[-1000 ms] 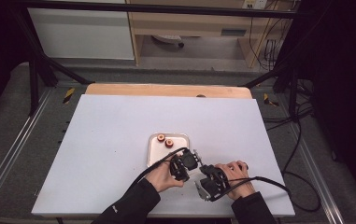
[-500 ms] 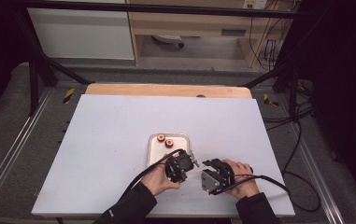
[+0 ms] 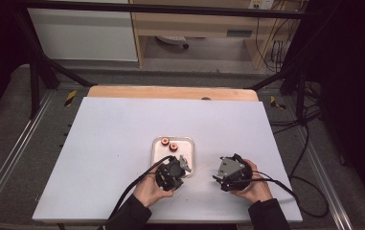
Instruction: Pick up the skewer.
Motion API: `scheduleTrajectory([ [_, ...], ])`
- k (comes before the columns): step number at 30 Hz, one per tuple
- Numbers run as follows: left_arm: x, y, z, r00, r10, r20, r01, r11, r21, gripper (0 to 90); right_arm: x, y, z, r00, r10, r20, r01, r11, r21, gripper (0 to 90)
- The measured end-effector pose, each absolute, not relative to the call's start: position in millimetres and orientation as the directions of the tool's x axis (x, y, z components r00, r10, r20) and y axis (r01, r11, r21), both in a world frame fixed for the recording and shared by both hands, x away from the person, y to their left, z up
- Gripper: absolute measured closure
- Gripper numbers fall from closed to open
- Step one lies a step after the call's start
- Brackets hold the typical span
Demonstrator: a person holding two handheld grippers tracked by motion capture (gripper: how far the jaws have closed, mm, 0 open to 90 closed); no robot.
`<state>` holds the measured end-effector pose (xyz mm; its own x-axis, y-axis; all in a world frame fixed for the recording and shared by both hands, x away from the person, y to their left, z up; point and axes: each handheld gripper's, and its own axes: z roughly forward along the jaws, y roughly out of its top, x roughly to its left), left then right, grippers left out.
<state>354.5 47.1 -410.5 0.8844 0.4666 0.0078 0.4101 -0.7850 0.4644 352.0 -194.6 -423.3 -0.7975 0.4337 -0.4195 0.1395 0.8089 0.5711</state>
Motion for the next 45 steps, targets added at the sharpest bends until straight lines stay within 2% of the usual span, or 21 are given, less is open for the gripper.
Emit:
scheduleTrajectory([
  [6,348,63,-411,0.852,0.523,-0.014,0.448,-0.716,0.535,88.5,356,-204,-427,-0.773,0.570,-0.278,0.296,0.713,0.636,21.7],
  [14,338,85,-412,0.799,0.598,-0.066,0.494,-0.590,0.639,88.5,359,-209,-428,-0.733,0.667,-0.131,0.440,0.612,0.657,10.5],
  [19,329,99,-417,0.762,0.640,-0.096,0.514,-0.508,0.692,88.5,359,-209,-427,-0.725,0.685,-0.067,0.480,0.574,0.663,5.6],
  [30,317,122,-433,0.712,0.690,-0.130,0.529,-0.405,0.746,88.5,363,-208,-422,-0.670,0.740,0.069,0.562,0.444,0.697,3.2],
  [35,314,128,-436,0.701,0.698,-0.144,0.527,-0.372,0.764,88.5,368,-201,-420,-0.654,0.752,0.084,0.593,0.441,0.674,1.3],
  [45,309,136,-437,0.691,0.706,-0.155,0.523,-0.341,0.781,88.5,376,-181,-412,-0.643,0.755,0.131,0.609,0.400,0.685,0.9],
])
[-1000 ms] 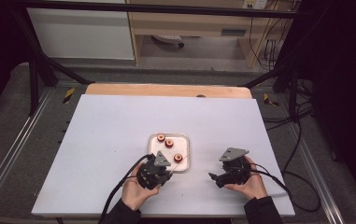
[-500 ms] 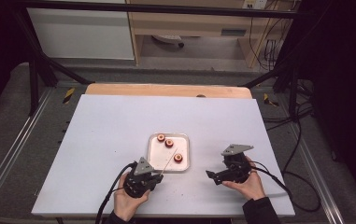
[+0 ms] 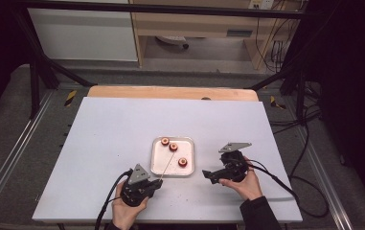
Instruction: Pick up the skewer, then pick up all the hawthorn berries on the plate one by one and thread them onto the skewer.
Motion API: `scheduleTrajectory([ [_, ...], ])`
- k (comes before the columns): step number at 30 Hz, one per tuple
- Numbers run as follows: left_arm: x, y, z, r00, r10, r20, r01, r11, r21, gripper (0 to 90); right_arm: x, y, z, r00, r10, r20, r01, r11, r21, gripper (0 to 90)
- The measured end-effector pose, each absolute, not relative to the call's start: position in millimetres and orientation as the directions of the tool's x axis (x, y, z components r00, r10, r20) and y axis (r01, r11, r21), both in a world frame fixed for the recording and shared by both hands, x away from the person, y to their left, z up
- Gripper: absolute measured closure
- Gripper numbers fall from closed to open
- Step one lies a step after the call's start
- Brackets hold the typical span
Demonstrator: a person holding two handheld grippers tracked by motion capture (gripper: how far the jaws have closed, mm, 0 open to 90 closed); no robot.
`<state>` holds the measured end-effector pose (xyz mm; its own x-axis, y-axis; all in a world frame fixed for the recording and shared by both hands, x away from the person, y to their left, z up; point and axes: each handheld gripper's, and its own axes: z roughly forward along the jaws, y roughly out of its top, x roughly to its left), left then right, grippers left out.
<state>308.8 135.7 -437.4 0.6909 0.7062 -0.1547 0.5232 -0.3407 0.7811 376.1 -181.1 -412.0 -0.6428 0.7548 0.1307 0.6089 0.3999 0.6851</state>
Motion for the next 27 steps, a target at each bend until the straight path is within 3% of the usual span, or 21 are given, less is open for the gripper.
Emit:
scheduleTrajectory([
  [15,306,144,-440,0.685,0.712,-0.153,0.522,-0.333,0.785,88.5,393,-139,-399,-0.641,0.756,0.130,0.616,0.406,0.675,1.8],
  [27,306,147,-440,0.684,0.713,-0.155,0.524,-0.332,0.784,88.5,409,-104,-395,-0.635,0.763,0.121,0.665,0.461,0.588,7.5],
])
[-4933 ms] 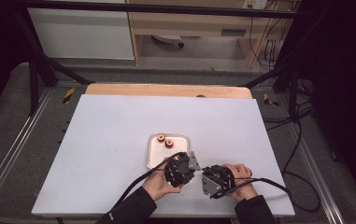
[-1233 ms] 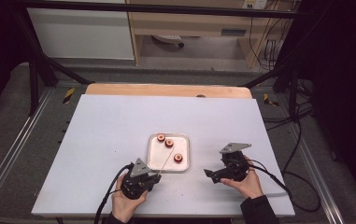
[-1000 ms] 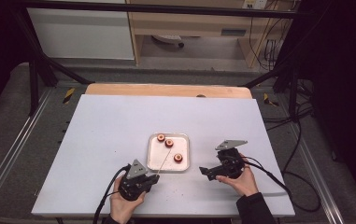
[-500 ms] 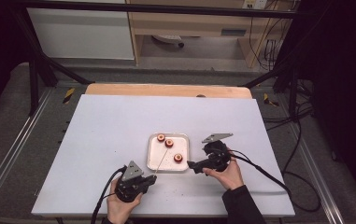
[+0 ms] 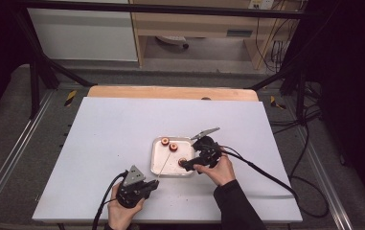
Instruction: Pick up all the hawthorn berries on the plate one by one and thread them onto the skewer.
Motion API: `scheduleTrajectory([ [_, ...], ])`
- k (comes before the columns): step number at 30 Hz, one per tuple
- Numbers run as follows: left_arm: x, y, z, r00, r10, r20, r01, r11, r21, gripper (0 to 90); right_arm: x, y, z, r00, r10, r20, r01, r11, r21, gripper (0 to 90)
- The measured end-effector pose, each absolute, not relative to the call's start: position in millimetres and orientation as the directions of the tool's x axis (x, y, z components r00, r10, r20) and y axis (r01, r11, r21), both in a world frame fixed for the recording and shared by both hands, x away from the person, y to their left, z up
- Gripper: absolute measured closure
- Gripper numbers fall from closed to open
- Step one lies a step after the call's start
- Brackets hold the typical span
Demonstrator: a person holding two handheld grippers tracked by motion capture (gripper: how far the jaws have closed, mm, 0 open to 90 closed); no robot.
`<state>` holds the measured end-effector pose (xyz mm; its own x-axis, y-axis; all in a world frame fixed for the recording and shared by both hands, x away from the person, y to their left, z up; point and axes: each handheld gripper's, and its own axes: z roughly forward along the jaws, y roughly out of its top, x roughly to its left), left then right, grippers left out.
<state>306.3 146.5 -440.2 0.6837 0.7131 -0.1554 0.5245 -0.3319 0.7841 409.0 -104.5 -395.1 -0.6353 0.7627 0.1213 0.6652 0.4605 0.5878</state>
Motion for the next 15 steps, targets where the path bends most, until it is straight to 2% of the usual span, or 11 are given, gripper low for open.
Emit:
scheduleTrajectory([
  [15,307,150,-444,0.677,0.719,-0.158,0.532,-0.330,0.779,88.5,425,-79,-402,-0.623,0.772,0.124,0.718,0.503,0.481,27.7],
])
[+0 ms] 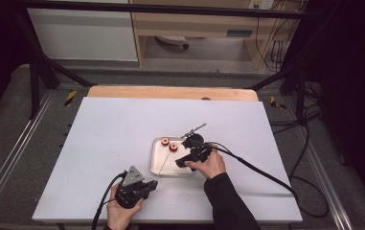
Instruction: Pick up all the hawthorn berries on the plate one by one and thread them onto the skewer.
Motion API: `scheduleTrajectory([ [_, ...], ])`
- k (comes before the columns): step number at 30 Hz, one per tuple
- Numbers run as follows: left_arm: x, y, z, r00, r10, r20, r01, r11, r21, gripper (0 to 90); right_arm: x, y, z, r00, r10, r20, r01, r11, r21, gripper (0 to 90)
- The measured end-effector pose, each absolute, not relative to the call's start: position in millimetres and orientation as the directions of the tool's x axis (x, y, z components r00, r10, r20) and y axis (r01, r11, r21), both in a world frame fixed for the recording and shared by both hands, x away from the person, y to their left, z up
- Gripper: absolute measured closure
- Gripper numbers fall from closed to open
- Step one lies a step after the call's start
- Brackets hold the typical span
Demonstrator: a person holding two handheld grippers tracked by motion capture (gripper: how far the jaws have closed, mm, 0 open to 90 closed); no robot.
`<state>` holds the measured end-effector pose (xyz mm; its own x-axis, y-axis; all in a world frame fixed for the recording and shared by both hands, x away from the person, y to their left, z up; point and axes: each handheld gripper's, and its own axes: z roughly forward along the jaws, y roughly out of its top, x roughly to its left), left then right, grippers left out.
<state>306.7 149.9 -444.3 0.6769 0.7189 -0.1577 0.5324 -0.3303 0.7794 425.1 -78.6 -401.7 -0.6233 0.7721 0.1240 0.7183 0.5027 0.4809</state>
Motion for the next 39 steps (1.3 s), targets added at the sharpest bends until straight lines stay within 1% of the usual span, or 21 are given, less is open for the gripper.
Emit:
scheduleTrajectory([
  [5,307,150,-444,0.679,0.717,-0.157,0.532,-0.333,0.778,88.5,429,-74,-405,-0.599,0.789,0.136,0.743,0.485,0.461,37.2],
  [10,307,149,-445,0.681,0.714,-0.160,0.534,-0.335,0.776,88.5,432,-72,-409,-0.569,0.807,0.159,0.776,0.463,0.427,41.9],
  [21,307,148,-446,0.684,0.712,-0.159,0.535,-0.341,0.773,88.5,436,-70,-416,-0.539,0.820,0.195,0.807,0.435,0.399,52.8],
  [32,307,147,-447,0.685,0.710,-0.163,0.537,-0.342,0.771,88.5,437,-69,-420,-0.521,0.828,0.210,0.823,0.422,0.379,58.4],
  [39,306,147,-448,0.686,0.709,-0.161,0.536,-0.344,0.771,88.5,438,-68,-420,-0.511,0.833,0.212,0.829,0.414,0.375,59.2],
])
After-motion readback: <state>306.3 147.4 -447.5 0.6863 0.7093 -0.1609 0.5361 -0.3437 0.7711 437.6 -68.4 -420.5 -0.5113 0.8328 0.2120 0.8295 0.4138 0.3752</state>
